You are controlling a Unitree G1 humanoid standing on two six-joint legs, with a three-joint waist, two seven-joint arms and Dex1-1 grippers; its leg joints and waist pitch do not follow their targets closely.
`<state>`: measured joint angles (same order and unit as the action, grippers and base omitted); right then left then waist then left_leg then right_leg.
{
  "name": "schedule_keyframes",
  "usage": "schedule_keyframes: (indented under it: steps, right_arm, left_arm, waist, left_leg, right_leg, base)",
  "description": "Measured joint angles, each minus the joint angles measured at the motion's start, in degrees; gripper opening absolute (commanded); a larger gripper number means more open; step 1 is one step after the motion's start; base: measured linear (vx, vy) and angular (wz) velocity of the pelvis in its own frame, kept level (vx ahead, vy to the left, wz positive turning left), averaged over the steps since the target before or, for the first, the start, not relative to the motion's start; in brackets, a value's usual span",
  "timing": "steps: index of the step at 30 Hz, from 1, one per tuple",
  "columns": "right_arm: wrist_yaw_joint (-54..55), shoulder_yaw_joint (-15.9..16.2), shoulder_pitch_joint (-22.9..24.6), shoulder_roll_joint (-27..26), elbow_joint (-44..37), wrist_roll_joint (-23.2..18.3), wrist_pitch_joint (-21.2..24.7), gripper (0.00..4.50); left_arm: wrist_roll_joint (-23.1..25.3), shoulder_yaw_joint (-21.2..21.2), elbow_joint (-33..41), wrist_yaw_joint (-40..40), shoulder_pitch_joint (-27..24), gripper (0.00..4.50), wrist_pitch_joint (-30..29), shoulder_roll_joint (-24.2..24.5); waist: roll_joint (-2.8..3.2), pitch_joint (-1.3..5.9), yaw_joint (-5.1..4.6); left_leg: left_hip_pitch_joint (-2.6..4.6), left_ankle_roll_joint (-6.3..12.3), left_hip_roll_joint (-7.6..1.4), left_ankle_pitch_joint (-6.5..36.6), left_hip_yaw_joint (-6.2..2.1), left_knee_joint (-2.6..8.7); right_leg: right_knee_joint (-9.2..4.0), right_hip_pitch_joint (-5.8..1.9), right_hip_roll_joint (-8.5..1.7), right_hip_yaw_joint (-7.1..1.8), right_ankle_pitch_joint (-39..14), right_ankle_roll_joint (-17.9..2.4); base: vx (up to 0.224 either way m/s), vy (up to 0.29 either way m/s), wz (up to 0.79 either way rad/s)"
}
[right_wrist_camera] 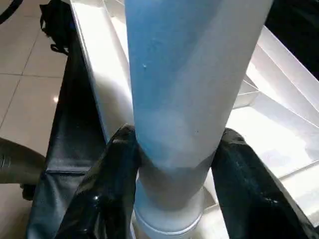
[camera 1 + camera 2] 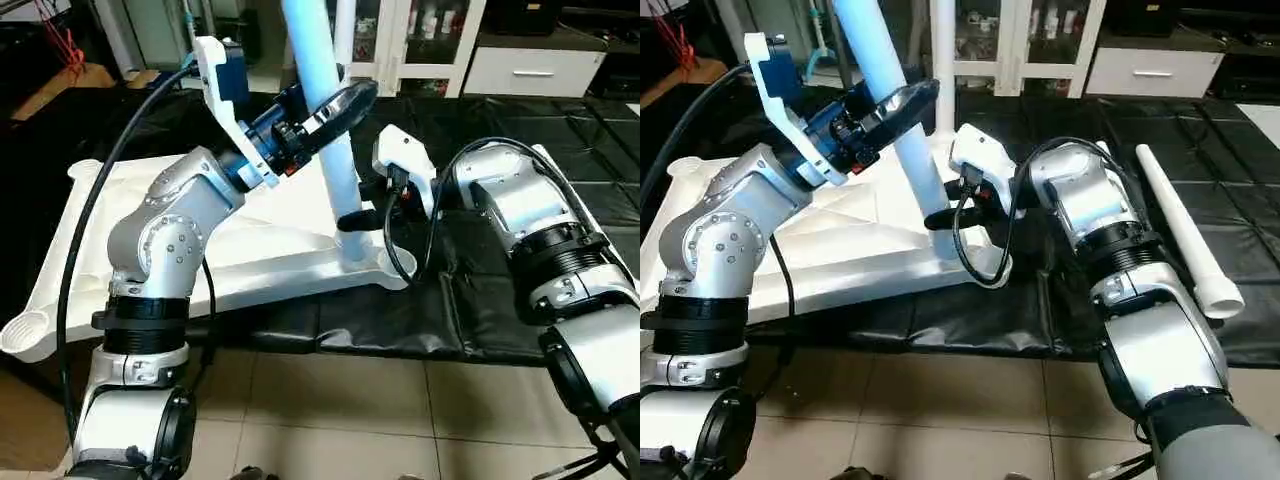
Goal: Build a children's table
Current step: Insert table leg to table base
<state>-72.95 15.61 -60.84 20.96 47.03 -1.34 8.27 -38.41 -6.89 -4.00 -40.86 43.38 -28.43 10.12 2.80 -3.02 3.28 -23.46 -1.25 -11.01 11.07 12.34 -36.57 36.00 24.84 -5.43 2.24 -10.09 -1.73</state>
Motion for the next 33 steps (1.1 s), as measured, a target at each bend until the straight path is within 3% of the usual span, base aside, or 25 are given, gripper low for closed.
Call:
schedule_keyframes:
  steps: [3, 12, 13, 24, 25, 26, 28, 30, 33]
  right_arm:
    - [0.2, -0.2, 0.0, 0.0, 0.3, 0.0, 0.0, 1.78]
    - [0.4, -0.6, 0.0, -0.1, 0.3, -0.2, -0.3, 1.78]
    - [0.6, -0.6, 0.0, -0.1, 0.3, -0.2, -0.3, 1.78]
    - [1.3, -1.6, 0.0, -0.7, 0.3, -0.4, -0.4, 1.78]
    - [1.4, -1.6, 0.0, -0.7, 0.3, -0.5, -0.5, 2.34]
    - [1.6, -1.6, 0.0, -0.7, 0.4, -0.5, -0.8, 2.48]
    - [3.5, -2.3, -0.1, -0.9, 0.9, -0.4, -1.3, 2.55]
    - [4.7, -4.4, -0.8, -1.7, 1.8, -1.4, -0.5, 2.92]
    - [4.7, -7.4, -2.8, -2.2, 2.1, -4.5, 2.1, 2.97]
  left_arm:
    - [0.0, 0.0, -1.3, 0.0, 0.2, 2.86, 0.1, 0.0]
    - [0.3, -0.8, -2.1, 0.5, 1.9, 2.29, 0.2, 0.4]
    - [0.3, -0.9, -2.1, 0.5, 1.9, 2.01, 0.2, 0.4]
    - [1.0, -1.7, -4.6, 1.0, 3.7, 1.8, 1.2, 1.3]
    - [1.1, -1.7, -4.7, 0.9, 3.7, 1.79, 1.3, 1.5]
    - [1.1, -1.7, -4.8, 0.9, 3.8, 1.79, 1.3, 1.7]
    - [2.1, -1.8, -5.5, 1.8, 4.1, 1.77, 1.3, 2.1]
    - [2.6, -1.8, -6.5, 2.7, 4.7, 1.73, 0.9, 2.8]
    - [3.9, -1.3, -7.6, 4.6, 6.5, 1.68, -0.3, 3.1]
  waist:
    - [0.0, 0.0, -0.01]
    - [0.04, 0.01, -0.07]
    - [0.04, 0.01, -0.07]
    - [0.1, 0.0, -0.05]
    - [0.1, 0.0, -0.09]
    - [0.1, 0.0, -0.12]
    - [0.11, 0.0, -0.19]
    - [0.1, -0.01, -0.24]
    - [0.03, -0.03, -0.14]
  left_leg:
    - [0.0, 0.0, 0.0, 0.0, -0.01, -0.01]
    - [0.01, 0.01, 0.0, 0.0, -0.06, -0.03]
    - [0.02, 0.01, 0.0, 0.0, -0.07, -0.03]
    - [0.0, -0.02, 0.0, 0.0, -0.09, -0.13]
    - [0.0, -0.03, 0.0, 0.0, -0.1, -0.13]
    - [0.0, -0.02, 0.0, 0.0, -0.11, -0.13]
    - [0.01, -0.04, 0.0, 0.0, -0.13, -0.13]
    - [0.0, -0.04, 0.0, 0.0, -0.13, -0.13]
    - [-0.01, 0.0, 0.0, 0.0, -0.14, -0.16]
  right_leg:
    - [0.03, 0.0, 0.0, 0.01, 0.0, 0.0]
    - [0.09, 0.0, 0.01, 0.03, 0.0, 0.0]
    - [0.1, 0.0, 0.01, 0.03, 0.0, 0.0]
    - [0.13, -0.03, 0.0, 0.03, 0.0, 0.0]
    - [0.13, -0.03, 0.01, 0.04, 0.0, 0.0]
    - [0.14, -0.03, 0.01, 0.04, 0.0, 0.0]
    - [0.17, -0.03, 0.01, 0.05, 0.0, 0.0]
    - [0.18, -0.02, 0.01, 0.04, 0.0, 0.0]
    - [0.2, -0.02, 0.01, 0.04, 0.0, 0.0]
  base:
    - [0.0, 0.0, 0.0]
    - [0.0, 0.0, 0.0]
    - [0.0, 0.0, 0.0]
    - [0.0, 0.0, 0.0]
    - [0.0, 0.0, 0.0]
    - [0.0, 0.0, 0.0]
    - [0.0, 0.0, 0.0]
    - [0.0, 0.0, 0.0]
    - [0.0, 0.0, 0.0]
